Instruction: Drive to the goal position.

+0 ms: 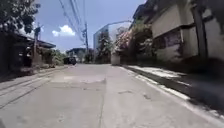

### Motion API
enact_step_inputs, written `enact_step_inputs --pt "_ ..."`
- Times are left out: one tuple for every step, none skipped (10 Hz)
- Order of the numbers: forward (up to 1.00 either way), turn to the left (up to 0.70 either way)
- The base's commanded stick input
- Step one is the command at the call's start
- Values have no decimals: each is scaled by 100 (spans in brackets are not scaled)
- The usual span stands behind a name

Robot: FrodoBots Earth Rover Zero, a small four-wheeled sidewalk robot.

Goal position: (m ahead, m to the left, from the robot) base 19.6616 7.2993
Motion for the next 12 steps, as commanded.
enact_step_inputs --pt "100 0" --pt "100 0" --pt "100 0" --pt "100 0" --pt "100 0" --pt "100 0" --pt "100 0" --pt "100 0" --pt "100 36" --pt "100 40" --pt "100 20" --pt "100 0"
